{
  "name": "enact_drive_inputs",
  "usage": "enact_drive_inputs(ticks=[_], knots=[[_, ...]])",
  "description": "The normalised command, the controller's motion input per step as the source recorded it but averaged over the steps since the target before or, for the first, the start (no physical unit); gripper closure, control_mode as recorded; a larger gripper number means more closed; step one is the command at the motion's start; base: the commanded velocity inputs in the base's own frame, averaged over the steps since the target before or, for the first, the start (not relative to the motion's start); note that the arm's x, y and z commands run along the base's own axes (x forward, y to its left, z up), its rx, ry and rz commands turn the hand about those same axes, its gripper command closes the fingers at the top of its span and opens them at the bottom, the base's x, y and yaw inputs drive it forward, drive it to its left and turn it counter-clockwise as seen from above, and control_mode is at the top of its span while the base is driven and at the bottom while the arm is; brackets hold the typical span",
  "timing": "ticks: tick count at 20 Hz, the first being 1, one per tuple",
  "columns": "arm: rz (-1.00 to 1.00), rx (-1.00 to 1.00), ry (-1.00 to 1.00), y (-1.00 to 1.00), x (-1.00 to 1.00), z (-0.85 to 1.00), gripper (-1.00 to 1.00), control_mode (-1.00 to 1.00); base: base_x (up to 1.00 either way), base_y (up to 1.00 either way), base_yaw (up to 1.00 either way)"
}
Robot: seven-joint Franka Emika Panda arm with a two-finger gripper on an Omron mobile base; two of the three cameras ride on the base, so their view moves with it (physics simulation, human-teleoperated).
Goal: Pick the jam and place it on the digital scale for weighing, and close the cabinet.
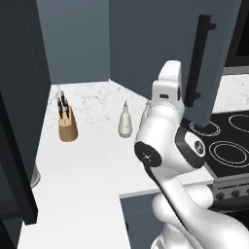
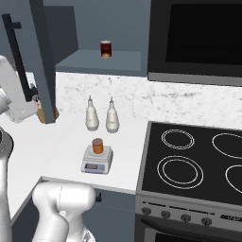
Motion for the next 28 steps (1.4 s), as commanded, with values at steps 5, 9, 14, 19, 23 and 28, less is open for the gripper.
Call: enact_drive_inputs(ticks=[5, 9, 14, 19, 23, 28], knots=[[-0.01, 0.01, 0.00, -0.45, 0.43, 0.30, -1.00, -1.00, 0.00, 0.00, 0.00], [0.00, 0.02, 0.04, -0.30, 0.56, 0.24, -1.00, -1.00, 0.00, 0.00, 0.00], [0.00, 0.02, 0.08, -0.42, 0.48, 0.08, -1.00, -1.00, 0.00, 0.00, 0.00], [0.00, 0.05, 0.13, -0.63, 0.35, 0.00, -1.00, -1.00, 0.00, 0.00, 0.00], [0.00, 0.07, 0.15, -0.63, 0.39, 0.00, -1.00, -1.00, 0.00, 0.00, 0.00], [0.00, 0.05, 0.18, -0.50, 0.46, 0.00, -1.00, -1.00, 0.00, 0.00, 0.00]])
